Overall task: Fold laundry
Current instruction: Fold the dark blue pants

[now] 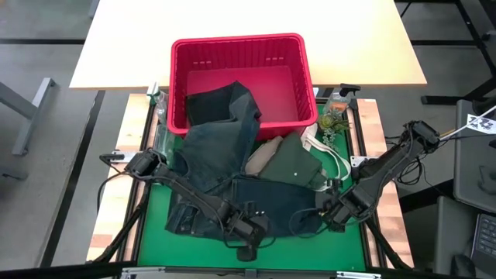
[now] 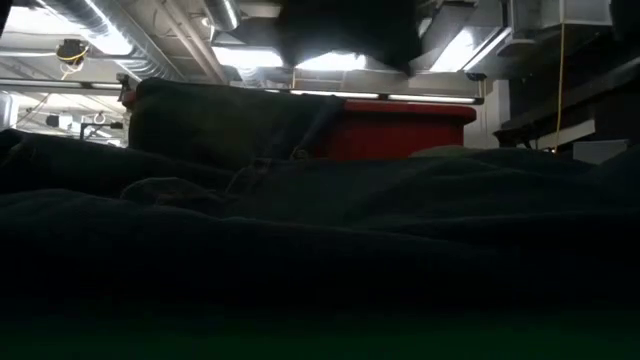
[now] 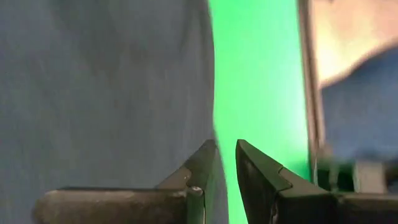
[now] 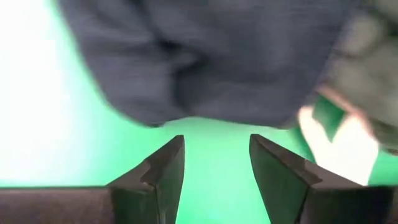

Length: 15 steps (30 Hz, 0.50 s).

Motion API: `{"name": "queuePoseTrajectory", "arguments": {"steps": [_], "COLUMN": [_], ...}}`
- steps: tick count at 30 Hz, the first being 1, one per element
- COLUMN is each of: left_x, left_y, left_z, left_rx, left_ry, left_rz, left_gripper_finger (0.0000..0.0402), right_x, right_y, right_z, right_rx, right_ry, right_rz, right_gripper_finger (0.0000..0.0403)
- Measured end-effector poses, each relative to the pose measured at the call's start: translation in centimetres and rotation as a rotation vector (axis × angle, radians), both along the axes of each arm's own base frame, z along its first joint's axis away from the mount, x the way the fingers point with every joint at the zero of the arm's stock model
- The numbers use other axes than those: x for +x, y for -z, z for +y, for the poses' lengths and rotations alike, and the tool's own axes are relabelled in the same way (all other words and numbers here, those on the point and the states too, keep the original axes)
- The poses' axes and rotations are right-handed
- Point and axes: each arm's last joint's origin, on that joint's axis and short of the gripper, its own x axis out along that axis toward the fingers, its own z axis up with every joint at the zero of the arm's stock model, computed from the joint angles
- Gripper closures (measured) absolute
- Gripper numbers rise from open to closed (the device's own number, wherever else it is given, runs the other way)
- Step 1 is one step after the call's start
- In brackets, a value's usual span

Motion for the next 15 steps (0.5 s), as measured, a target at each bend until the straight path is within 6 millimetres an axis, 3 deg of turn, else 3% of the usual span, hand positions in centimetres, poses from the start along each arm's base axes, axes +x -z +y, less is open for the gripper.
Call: {"name": "queuePoseTrajectory", "arguments": {"steps": [7,15], "left_x": [3.9,8.1], "left_y": [-2.1,-2.2], "left_z": [2.7,6.3], "left_rx": [0.017,-0.018], "left_ry": [-0.020,0.023], "left_rz": [-0.345,-0.653], "left_gripper_finger": [0.0344,0.0344], "right_x": [-1.2,-3.3], "right_y": [-0.1,0.0], "right_z": [3.1,5.9], "right_rx": [0.098,-0.031], "right_ry": [-0.157,-0.150], "right_rz": [-0.075,-0.329], "right_gripper_finger": [0.0221,0.0221]}}
